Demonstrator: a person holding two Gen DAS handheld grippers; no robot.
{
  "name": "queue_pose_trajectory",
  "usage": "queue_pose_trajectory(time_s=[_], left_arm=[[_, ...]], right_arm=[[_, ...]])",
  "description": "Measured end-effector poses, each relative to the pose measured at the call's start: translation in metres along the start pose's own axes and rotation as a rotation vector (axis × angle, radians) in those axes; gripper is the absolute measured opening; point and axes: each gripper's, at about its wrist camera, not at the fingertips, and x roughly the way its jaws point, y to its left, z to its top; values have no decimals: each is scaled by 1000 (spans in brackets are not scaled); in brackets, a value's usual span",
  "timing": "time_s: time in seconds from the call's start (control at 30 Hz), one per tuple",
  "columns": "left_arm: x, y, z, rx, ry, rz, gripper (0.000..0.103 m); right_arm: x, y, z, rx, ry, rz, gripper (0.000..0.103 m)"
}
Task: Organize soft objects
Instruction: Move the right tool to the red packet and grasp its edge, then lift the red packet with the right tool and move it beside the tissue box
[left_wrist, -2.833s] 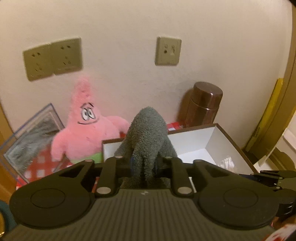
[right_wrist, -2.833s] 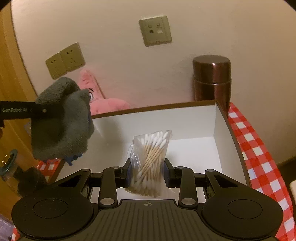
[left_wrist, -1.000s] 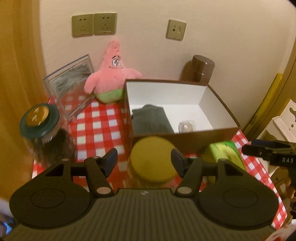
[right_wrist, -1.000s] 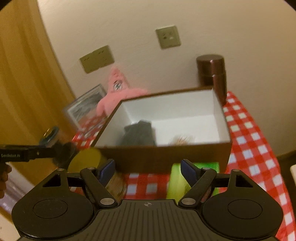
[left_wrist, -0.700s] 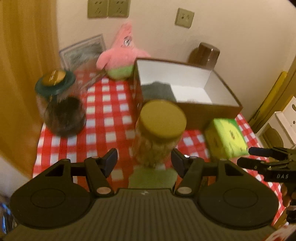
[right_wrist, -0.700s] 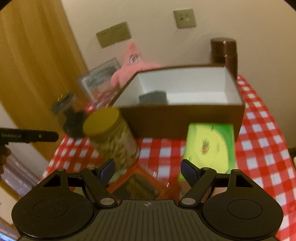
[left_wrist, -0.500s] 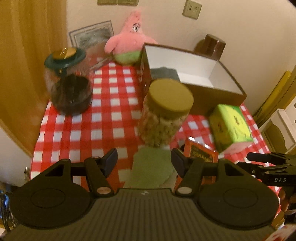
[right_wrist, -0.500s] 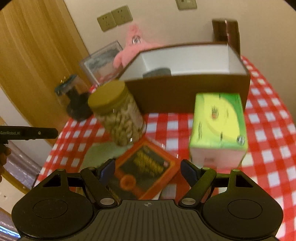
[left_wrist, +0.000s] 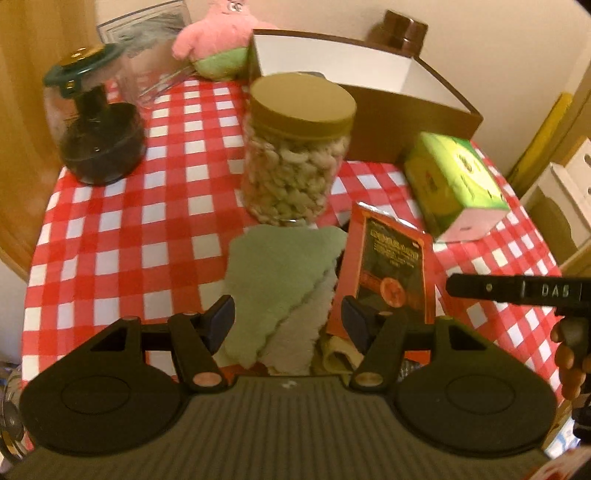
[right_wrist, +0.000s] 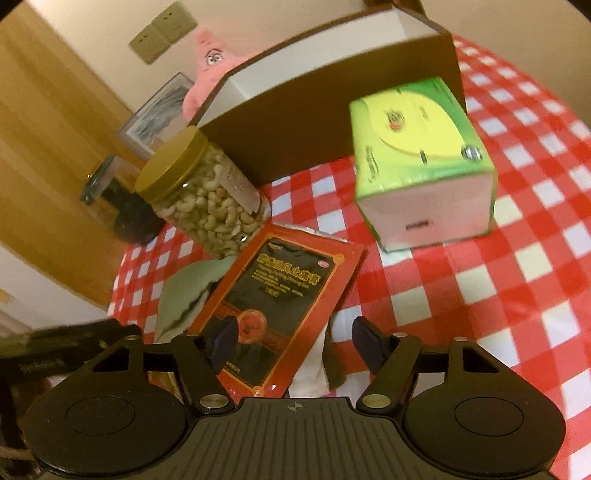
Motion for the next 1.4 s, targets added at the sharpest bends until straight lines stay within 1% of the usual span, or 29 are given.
queue_pose_trajectory(time_s=[0.13,0.27,0.33,0.47,0.53,0.67,0.77,0.83,0.9,1.0,1.07,1.13,1.17,1.23,1.3,1.4], left_arm=[[14,-10,-1,37,24,17,61],[27,-15,-1,51,47,19,61],[34,-16,-2,61,62,32,61],[44,-14,-4,49,84,39,61],[48,-13,-4,47,90,38,62],[53,-10,-4,38,97,35,63],[54,-8,-4,31,97,30,63],[56,-6,-4,26,97,27,63],[57,-5,-4,21,97,29,63],[57,-2,-3,2,98,28,63],[57,0,-2,-8,96,31,63],[57,2,-2,-17,95,33,63],[58,3,-1,-22,94,32,63],[57,4,-1,-30,93,32,62],[55,4,-1,-33,88,33,60],[51,5,-3,-34,84,38,60]], right_arm=[[7,-8,0,46,4,17,64],[15,-15,1,71,9,29,60],[19,-17,2,80,14,33,57],[29,-24,3,107,22,37,52],[33,-26,3,125,25,45,47],[39,-34,3,169,28,56,44],[41,-37,3,187,19,79,41],[40,-35,4,176,1,113,35],[36,-31,6,152,-28,145,33],[29,-24,9,123,-69,217,30],[26,-20,10,115,-80,264,26],[25,-14,11,92,-71,290,22],[27,-10,11,74,-64,290,22],[32,0,11,47,-52,282,17],[37,6,9,38,-43,267,13],[41,12,9,26,-37,237,10]])
